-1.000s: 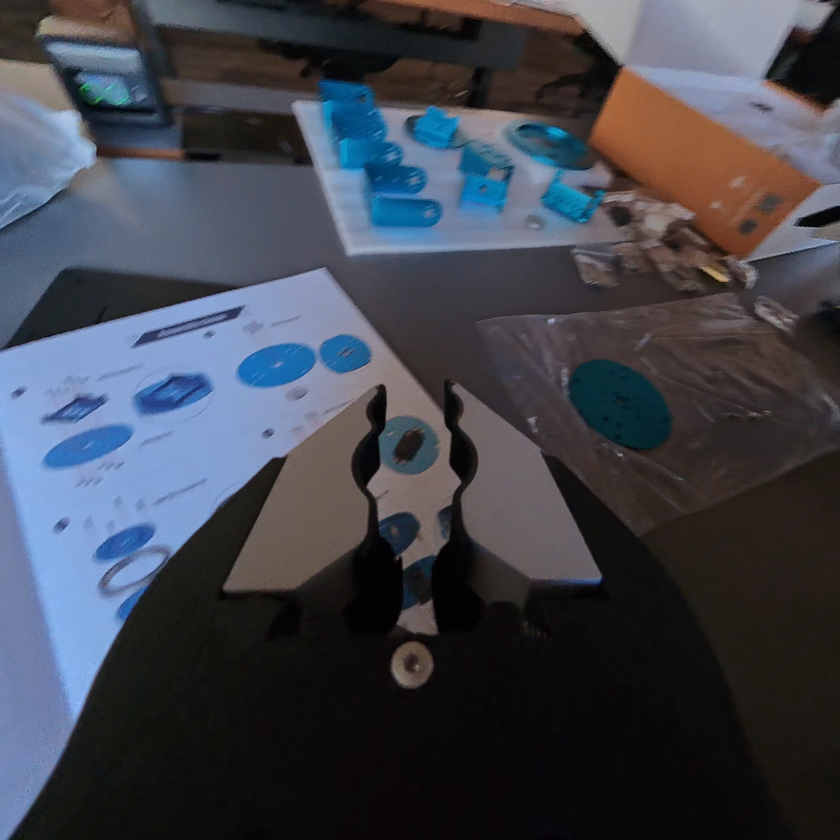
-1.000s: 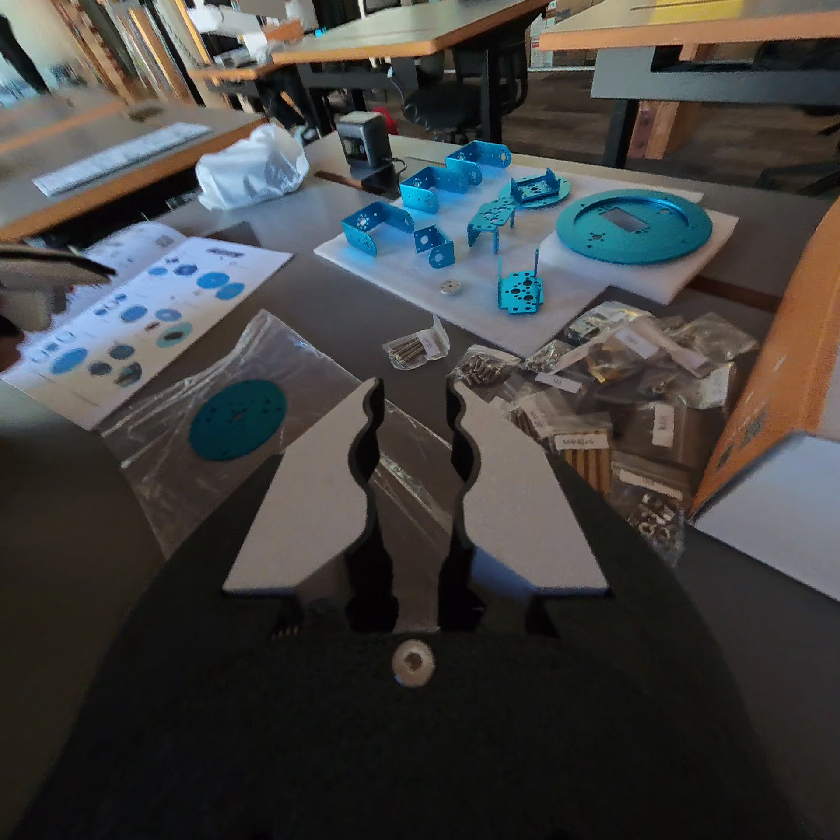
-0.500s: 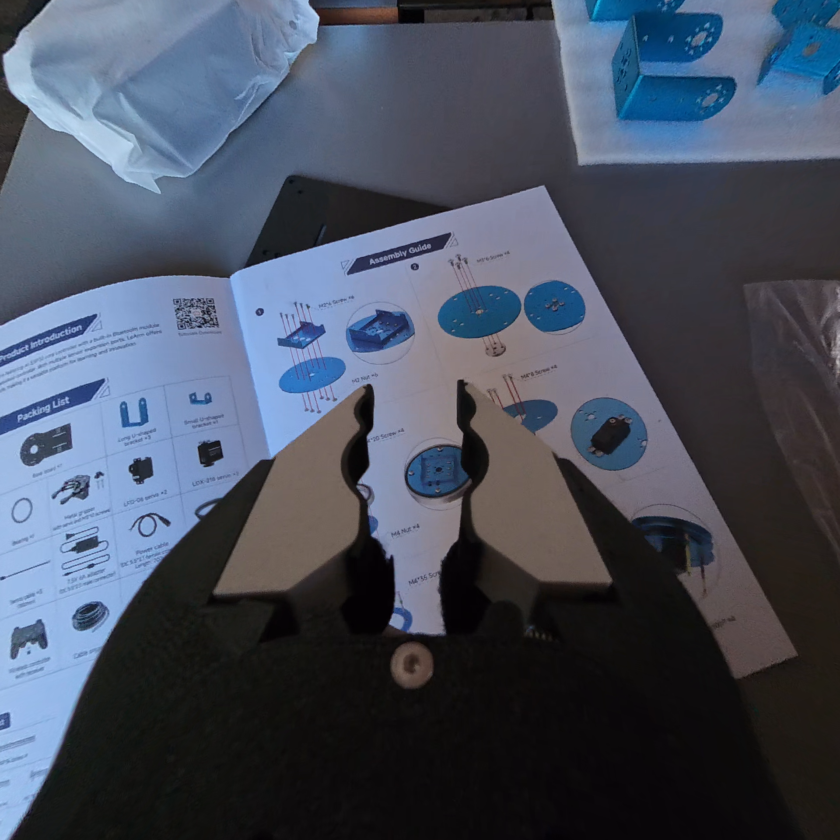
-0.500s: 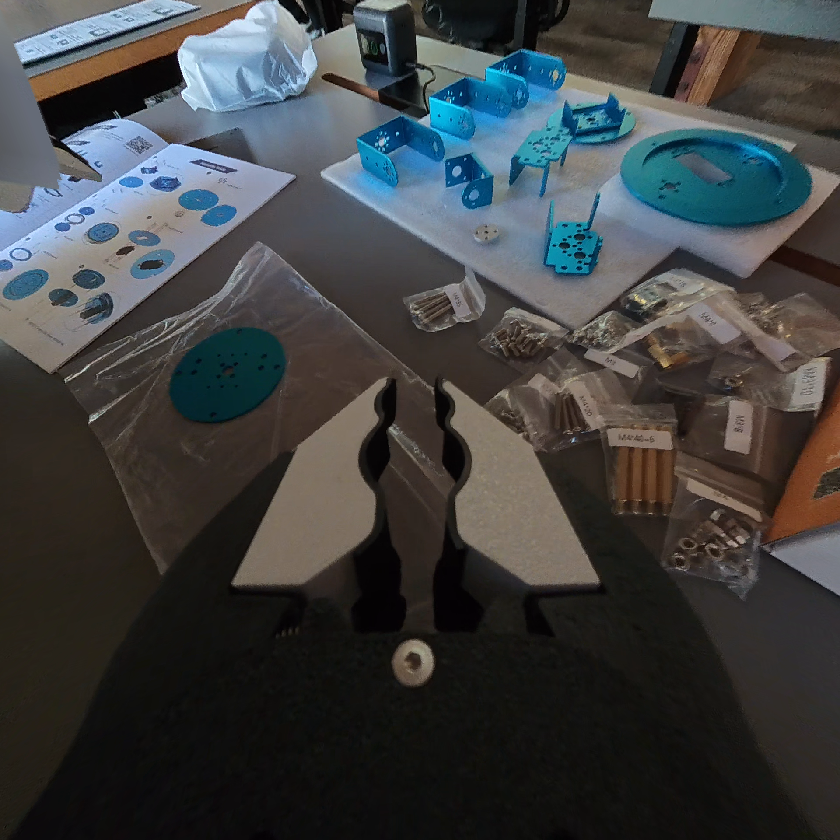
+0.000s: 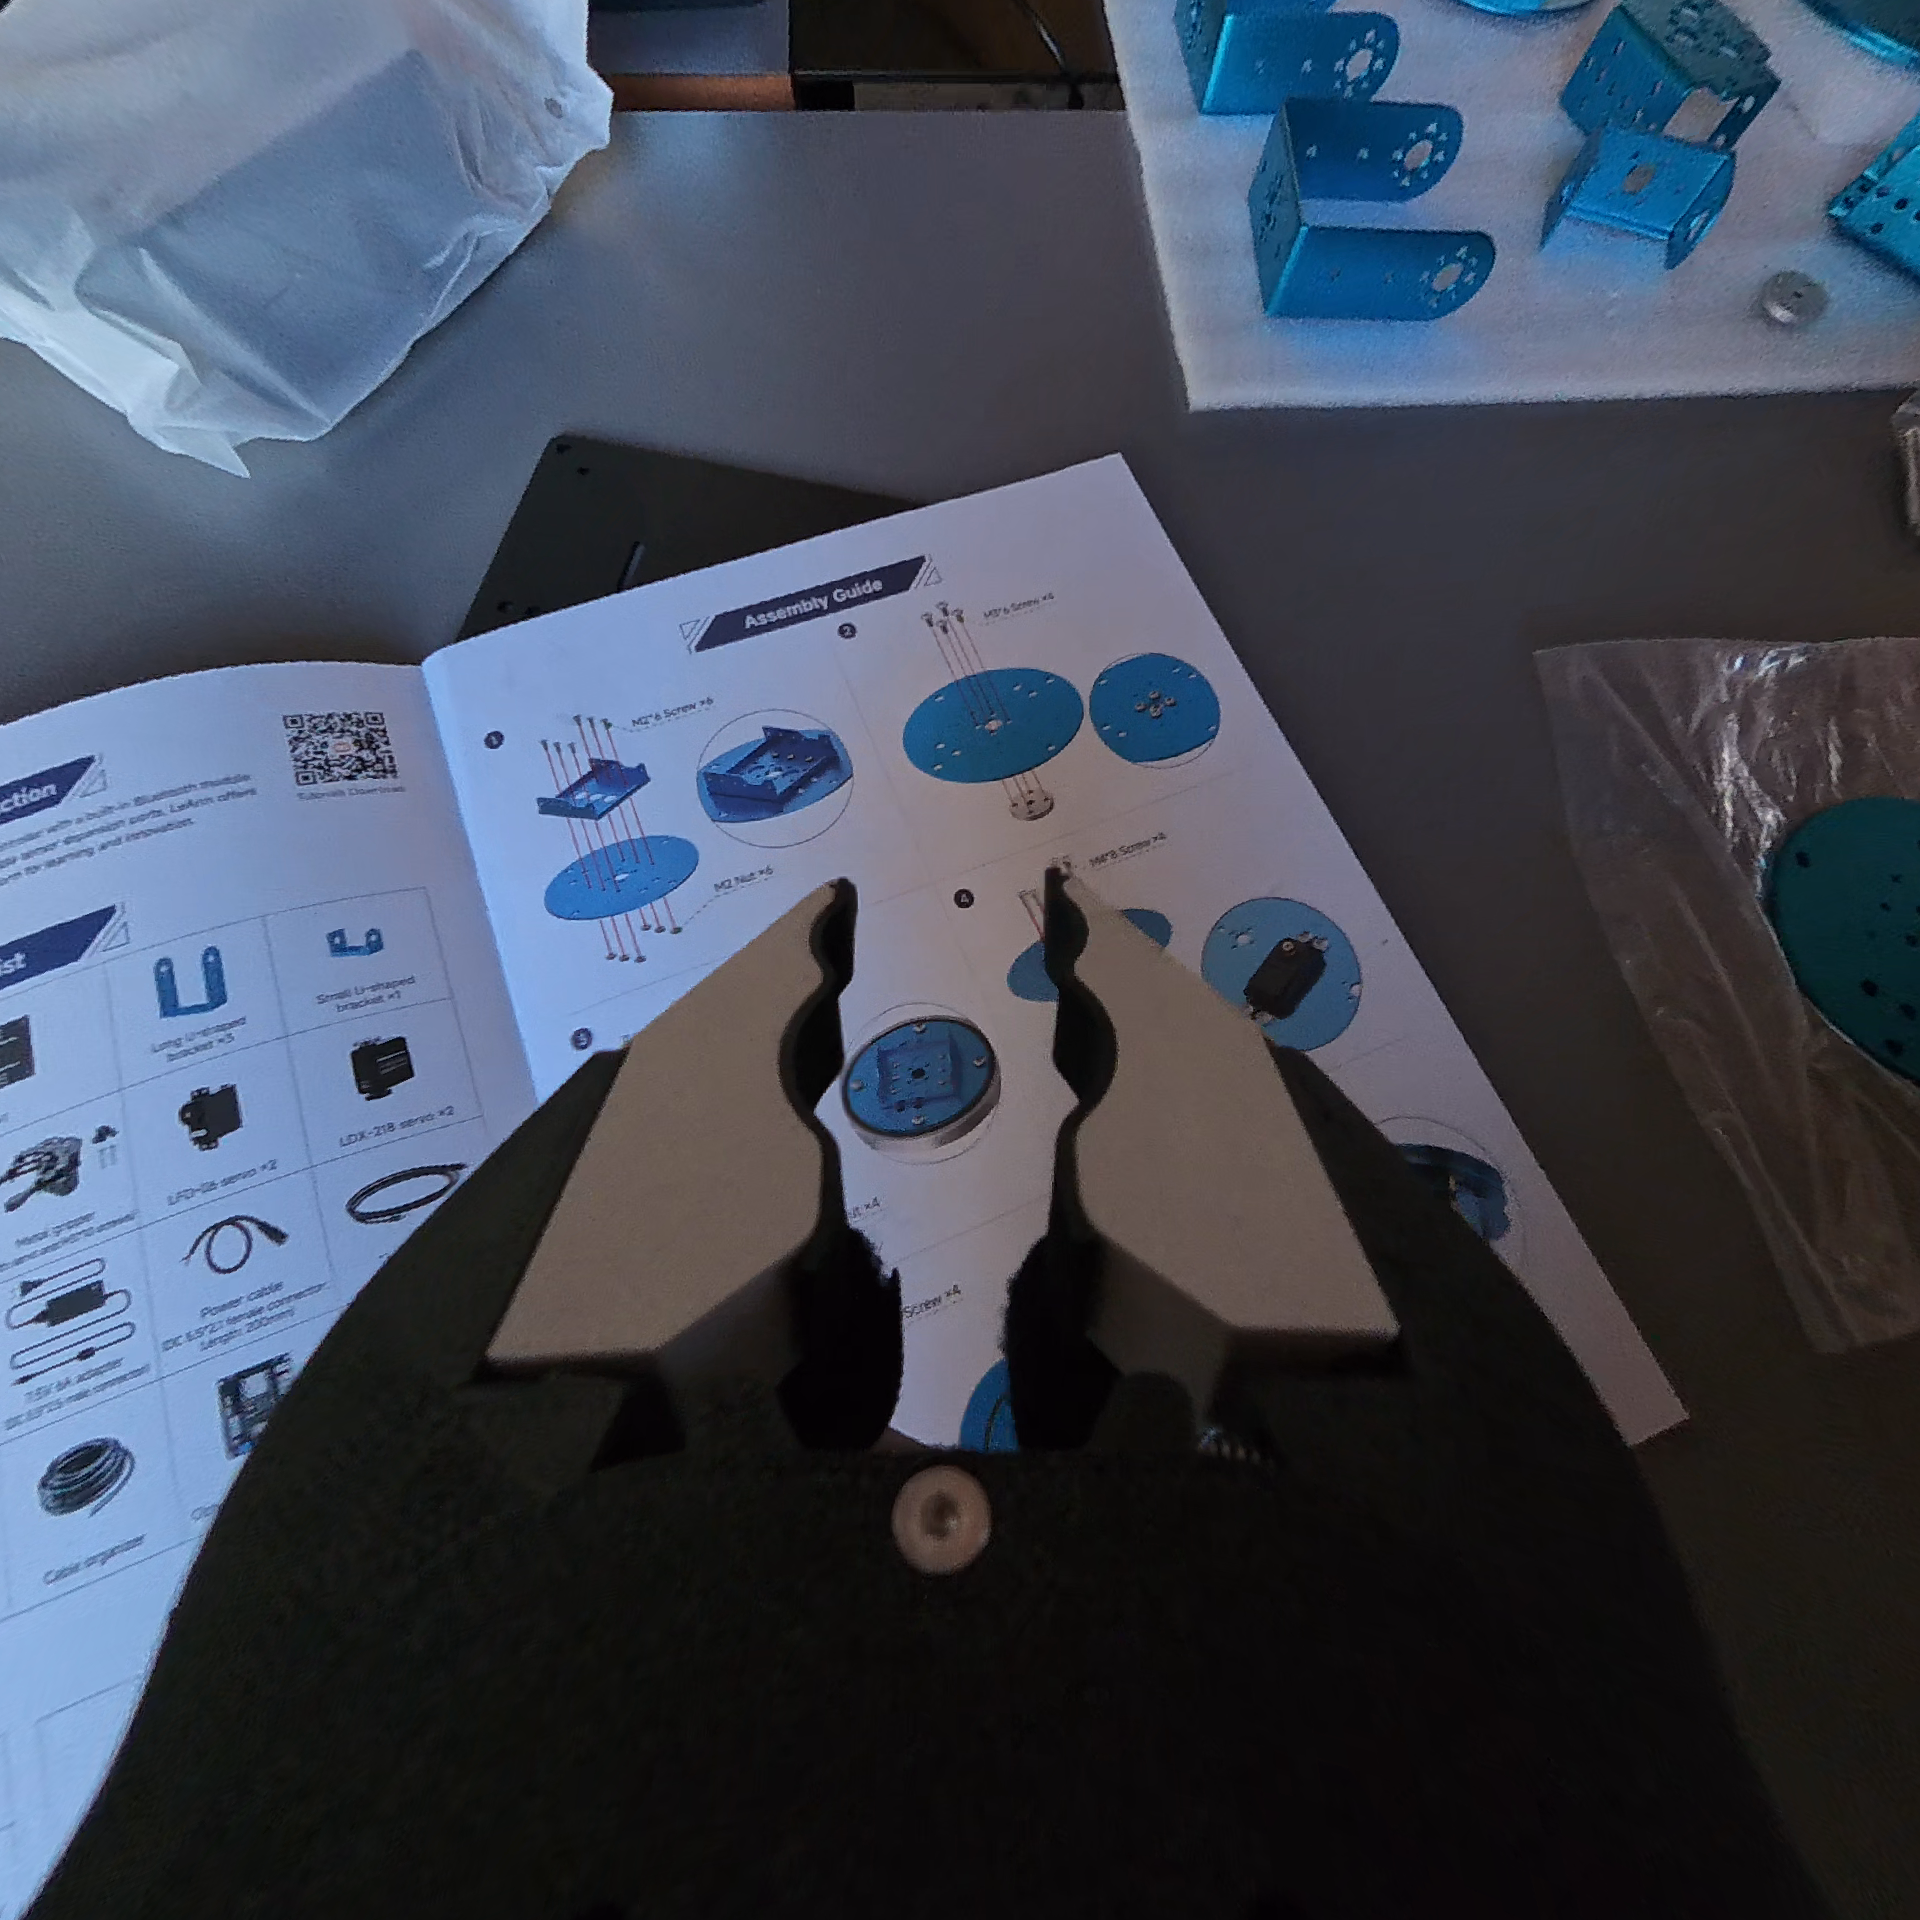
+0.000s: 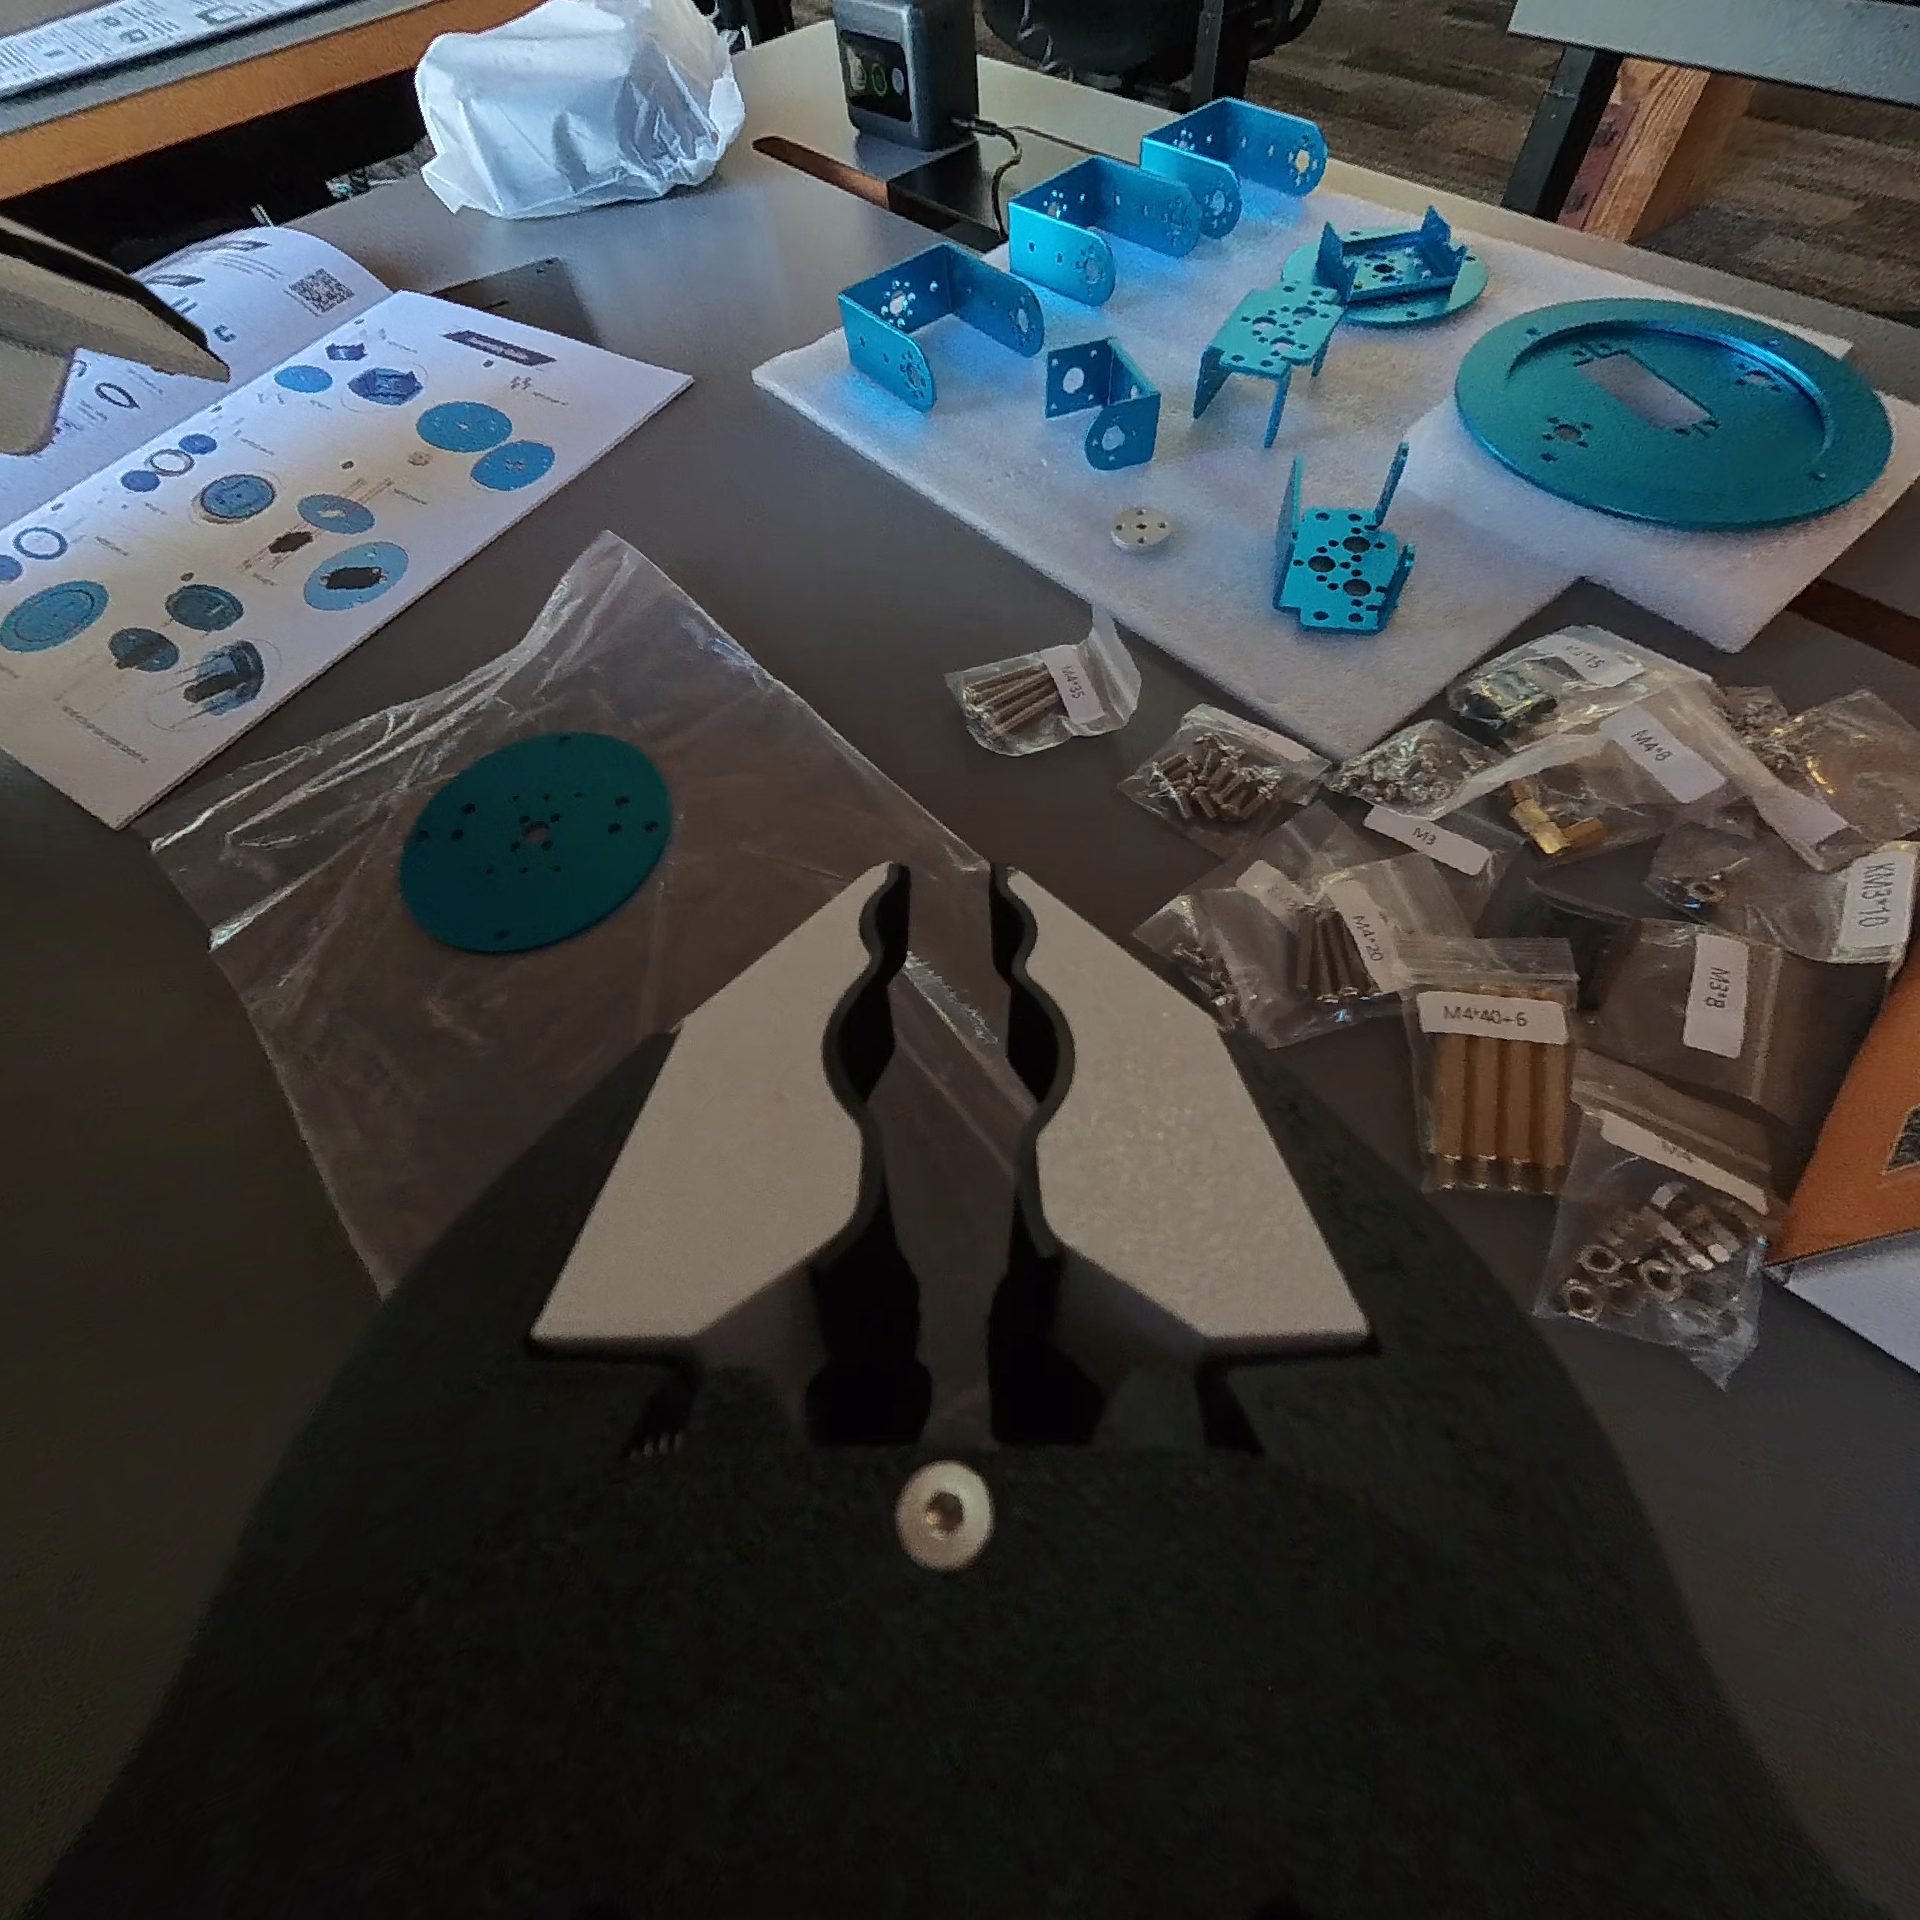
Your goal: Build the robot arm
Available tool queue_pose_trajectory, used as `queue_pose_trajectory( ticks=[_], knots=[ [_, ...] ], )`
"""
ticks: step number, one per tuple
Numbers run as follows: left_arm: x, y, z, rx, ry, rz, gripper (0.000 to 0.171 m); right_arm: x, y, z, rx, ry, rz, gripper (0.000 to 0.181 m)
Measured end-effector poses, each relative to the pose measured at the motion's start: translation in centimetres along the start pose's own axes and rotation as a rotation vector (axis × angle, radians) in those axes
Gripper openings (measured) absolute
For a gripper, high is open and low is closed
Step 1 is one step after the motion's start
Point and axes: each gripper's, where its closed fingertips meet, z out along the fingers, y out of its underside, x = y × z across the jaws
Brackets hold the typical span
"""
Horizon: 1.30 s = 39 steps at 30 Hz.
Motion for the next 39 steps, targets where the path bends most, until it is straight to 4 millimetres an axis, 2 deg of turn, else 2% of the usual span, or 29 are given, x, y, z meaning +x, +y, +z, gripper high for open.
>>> queue_pose_trajectory(
  ticks=[3, 6, 9, 11, 12, 14, 16, 18, 20, 22, 24, 28, 31, 37, 39],
  knots=[
    [1.1, -0.1, 0.0, 0.003, 0.038, 0.011, 0.036, 0.1, 0.2, -0.1, -0.014, 0.007, 0.000, 0.015],
    [3.4, -0.4, 0.4, 0.003, 0.116, 0.034, 0.036, 0.5, 0.8, 0.0, -0.046, 0.018, 0.008, 0.018],
    [6.4, -1.2, 0.7, 0.007, 0.210, 0.114, 0.036, 0.9, -0.6, 0.4, 0.020, 0.043, -0.060, 0.029],
    [7.8, -1.7, 0.7, 0.026, 0.252, 0.170, 0.036, 0.6, -1.7, 2.0, 0.000, 0.017, -0.135, 0.062],
    [8.4, -1.8, 0.7, 0.046, 0.278, 0.193, 0.036, 0.1, -1.7, 2.7, -0.076, -0.017, -0.163, 0.059],
    [9.3, -2.0, 0.5, 0.099, 0.327, 0.217, 0.036, -0.8, -3.1, 4.3, -0.182, -0.077, -0.213, 0.037],
    [10.1, -2.1, 0.4, 0.156, 0.385, 0.213, 0.036, -0.1, -5.2, 6.3, -0.237, -0.073, -0.248, 0.048],
    [10.9, -1.6, 0.0, 0.164, 0.469, 0.185, 0.036, 0.4, -5.8, 8.8, -0.356, -0.125, -0.282, 0.062],
    [10.7, -1.9, -0.8, 0.204, 0.482, 0.200, 0.036, 2.4, -5.6, 11.5, -0.480, -0.100, -0.388, 0.055],
    [10.3, -2.5, -1.7, 0.265, 0.480, 0.208, 0.036, 3.4, -5.5, 13.9, -0.522, -0.107, -0.489, 0.041],
    [10.0, -2.7, -2.3, 0.288, 0.506, 0.191, 0.036, 3.8, -5.5, 15.3, -0.554, -0.135, -0.510, 0.033],
    [9.6, -2.6, -2.7, 0.304, 0.513, 0.177, 0.036, 5.0, -6.2, 16.0, -0.563, -0.182, -0.492, 0.025],
    [9.4, -2.9, -3.1, 0.323, 0.511, 0.183, 0.036, 6.2, -5.4, 16.3, -0.605, -0.209, -0.489, 0.024],
    [9.4, -2.9, -3.4, 0.325, 0.526, 0.176, 0.036, 6.3, -3.5, 17.0, -0.653, -0.244, -0.486, 0.026],
    [9.6, -2.8, -3.3, 0.322, 0.528, 0.182, 0.036, 6.2, -3.6, 17.1, -0.631, -0.235, -0.511, 0.025]
  ],
)
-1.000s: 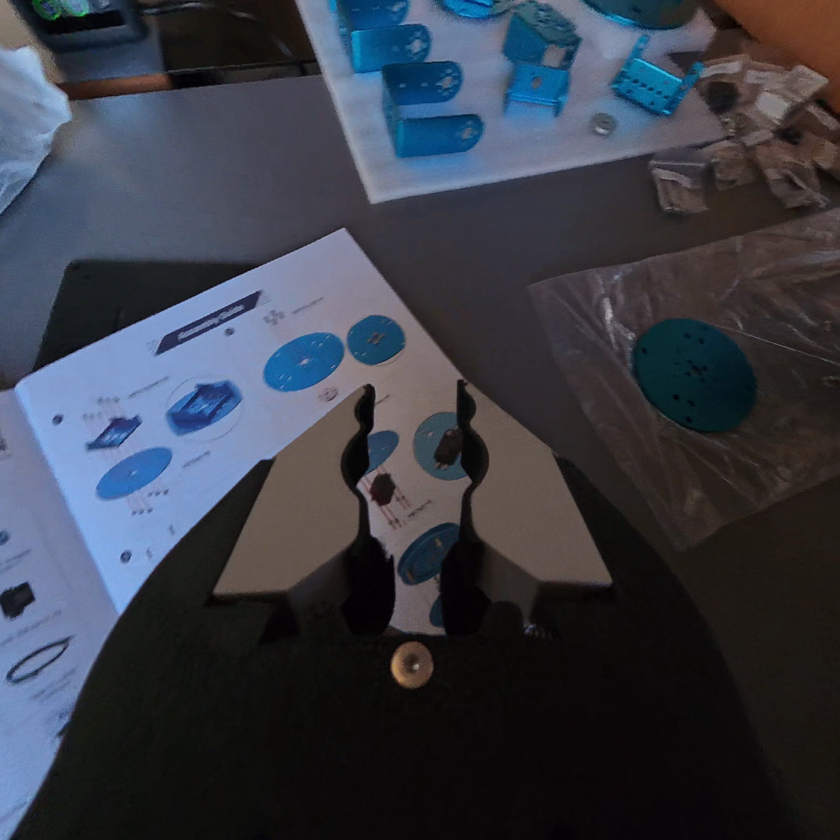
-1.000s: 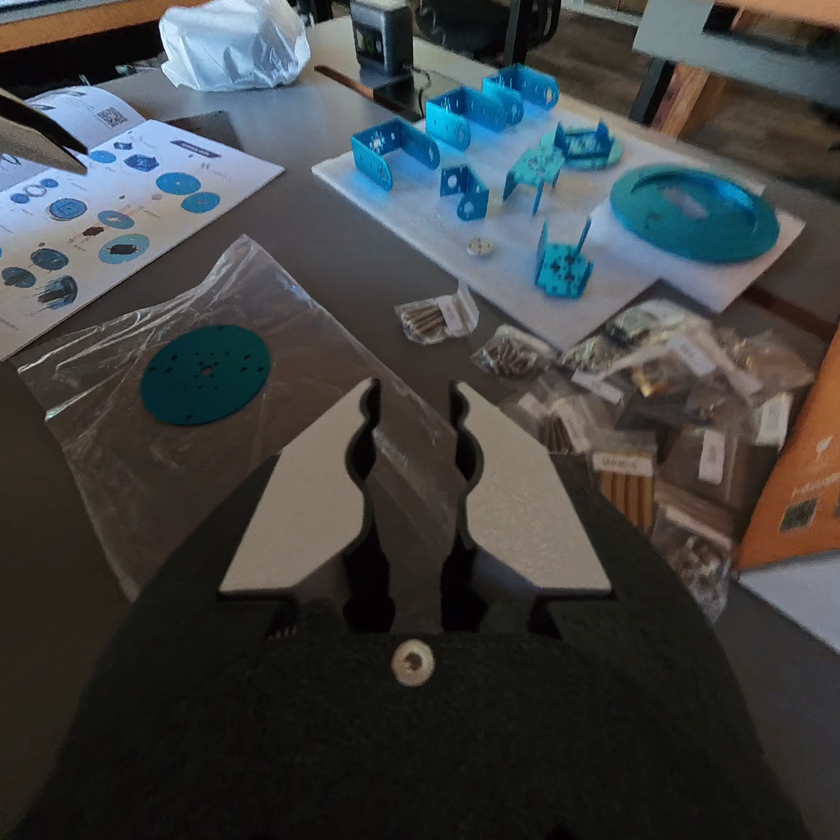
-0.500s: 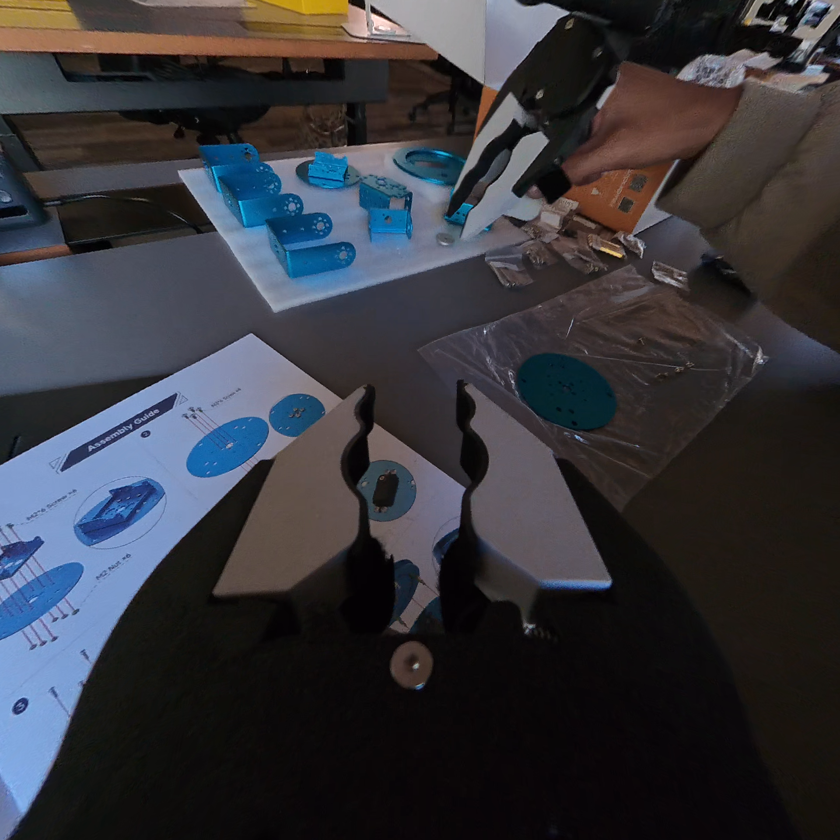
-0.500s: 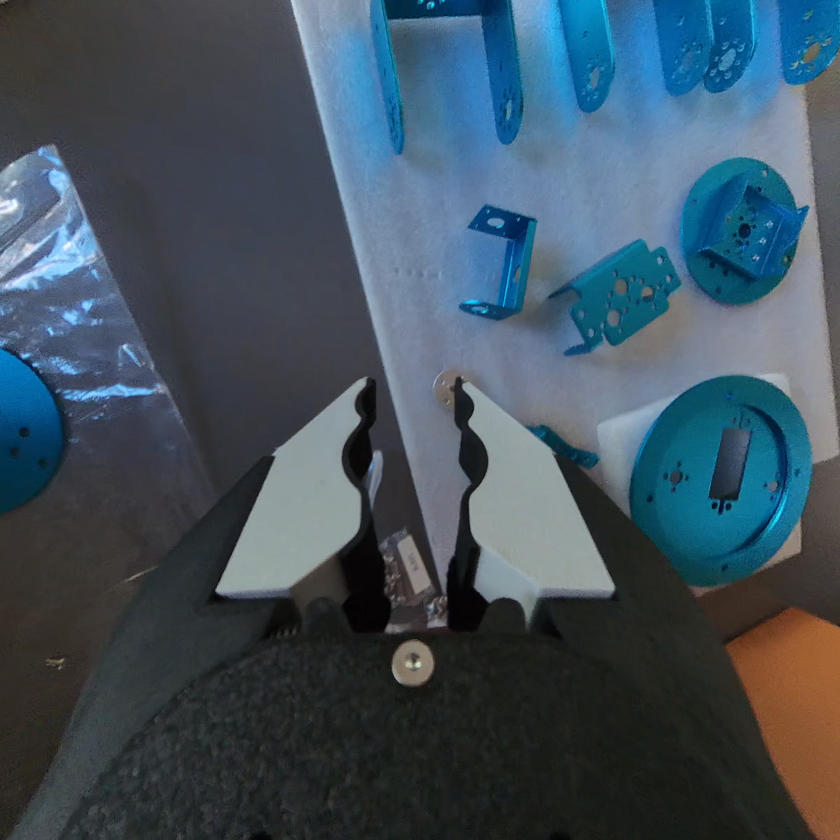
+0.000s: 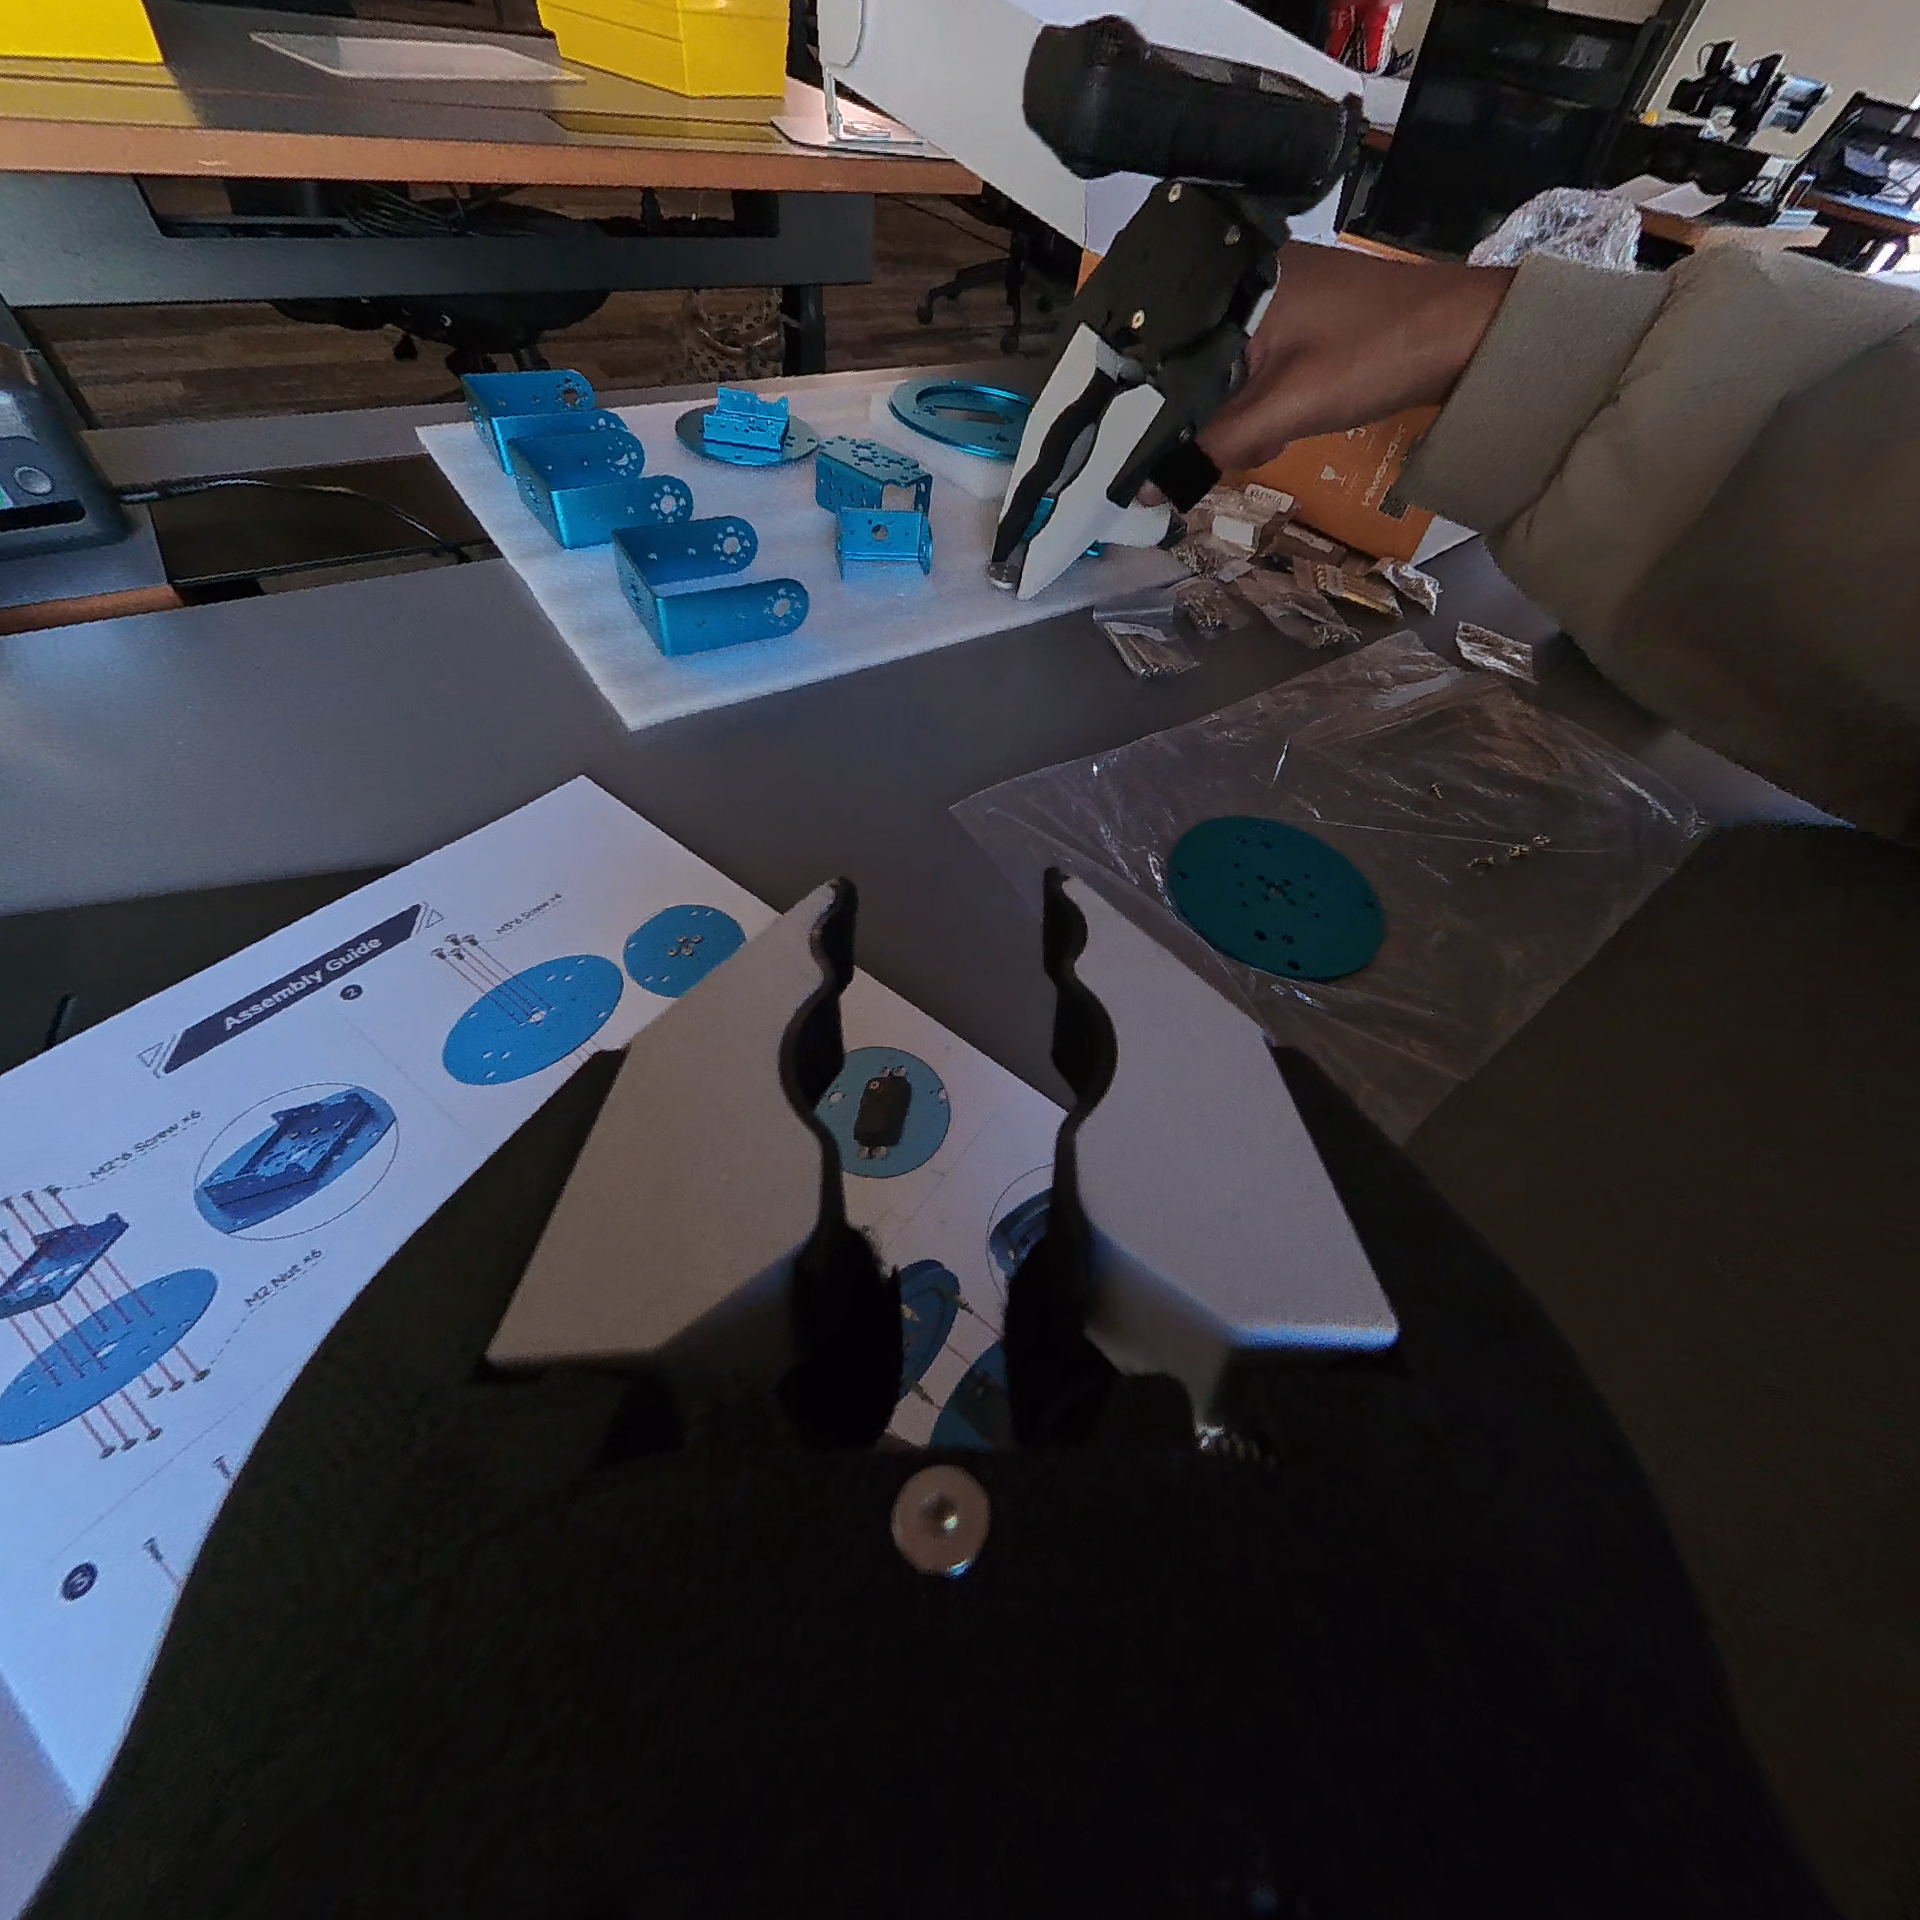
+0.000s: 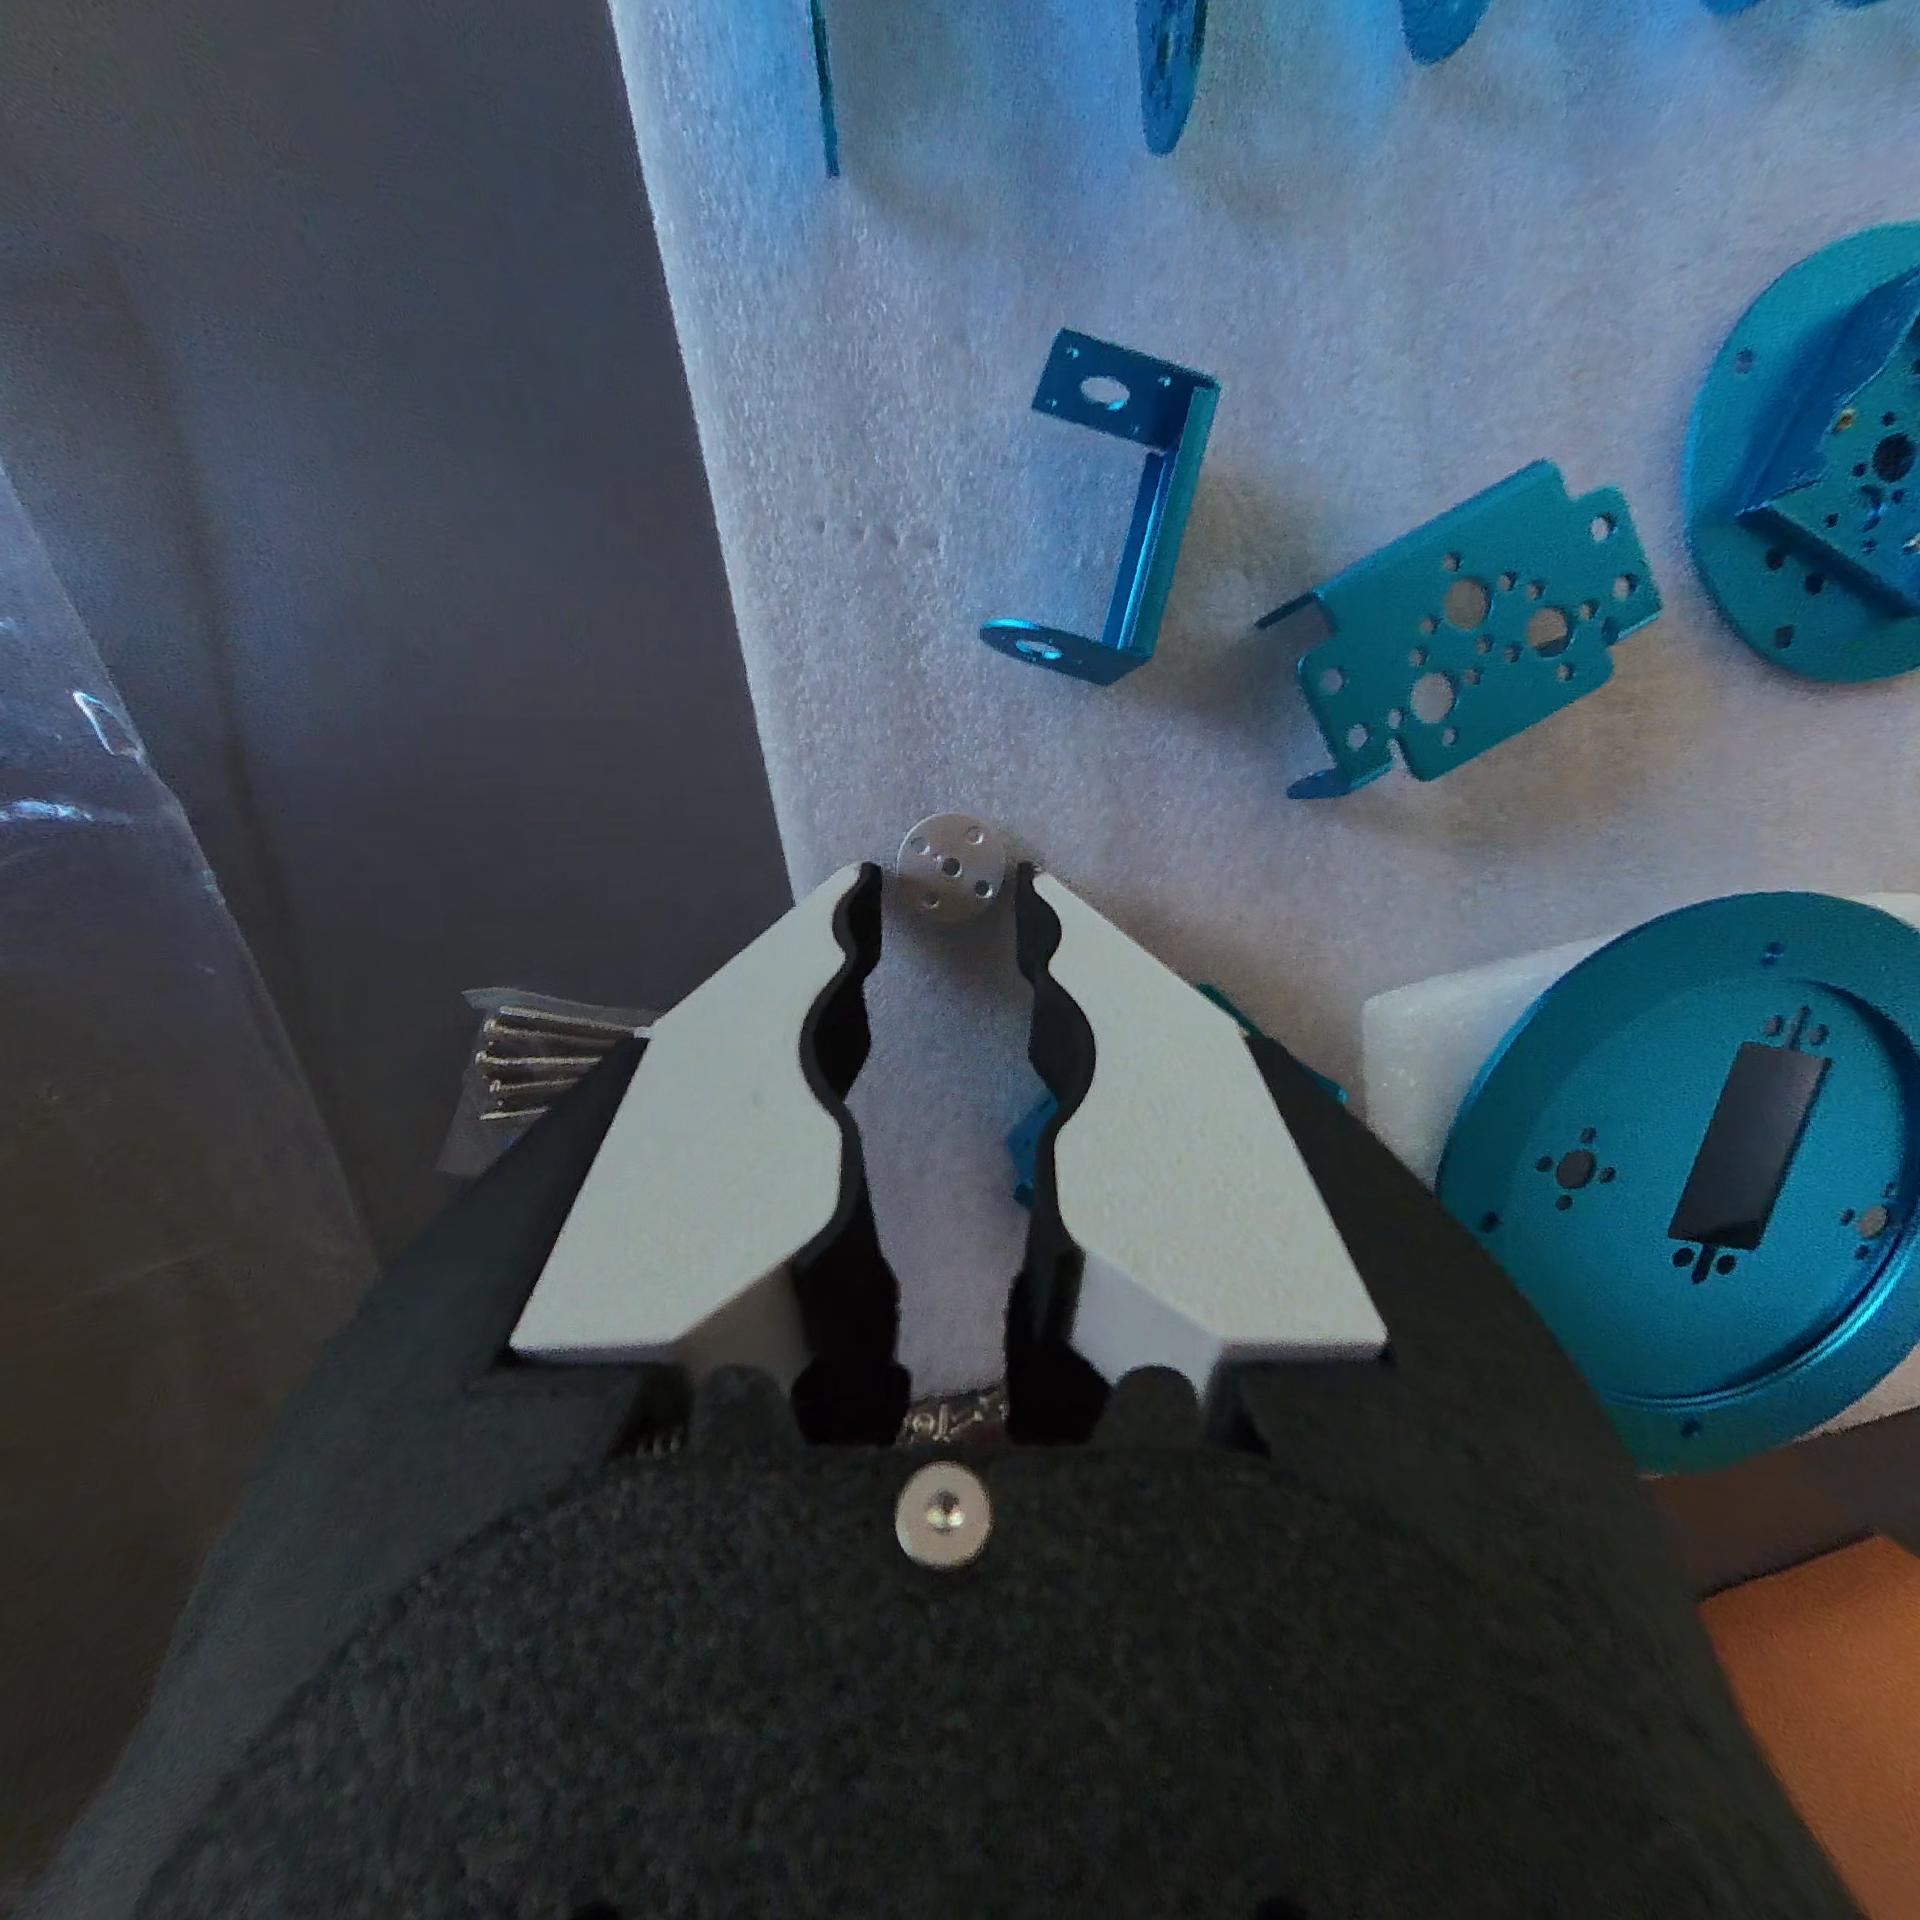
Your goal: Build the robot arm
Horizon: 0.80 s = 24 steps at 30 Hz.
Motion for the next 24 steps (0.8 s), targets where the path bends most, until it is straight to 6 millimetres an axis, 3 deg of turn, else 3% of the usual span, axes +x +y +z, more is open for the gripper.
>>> queue_pose_trajectory(
  ticks=[5, 9, 11, 14, 17, 19, 21, 24],
  knots=[
    [-0.4, 0.3, 0.2, -0.011, -0.005, -0.020, 0.036, -0.1, -0.2, -0.5, 0.016, 0.029, -0.019, 0.019],
    [-0.7, 0.3, 0.2, -0.011, -0.014, -0.031, 0.036, -2.2, -1.4, -2.3, 0.079, 0.025, -0.088, 0.019],
    [-1.0, 0.3, 0.1, -0.010, -0.023, -0.036, 0.036, -4.2, -2.1, -3.7, 0.109, 0.024, -0.123, 0.019],
    [-1.7, 0.5, -0.1, -0.014, -0.050, -0.049, 0.036, -9.0, -2.4, -6.0, 0.135, -0.058, -0.137, 0.018],
    [-3.0, 1.7, -0.3, -0.068, -0.109, -0.074, 0.036, -14.6, -0.9, -7.3, 0.119, -0.157, -0.143, 0.018],
    [-3.5, 2.7, -0.4, -0.116, -0.145, -0.068, 0.036, -17.1, 0.9, -7.2, 0.091, -0.165, -0.139, 0.019],
    [-3.5, 3.3, -0.5, -0.149, -0.158, -0.051, 0.036, -19.1, 2.6, -6.8, 0.087, -0.170, -0.117, 0.019],
    [-2.9, 3.7, -0.6, -0.175, -0.150, -0.036, 0.036, -19.8, 4.4, -6.0, 0.089, -0.129, -0.047, 0.019]
  ],
)
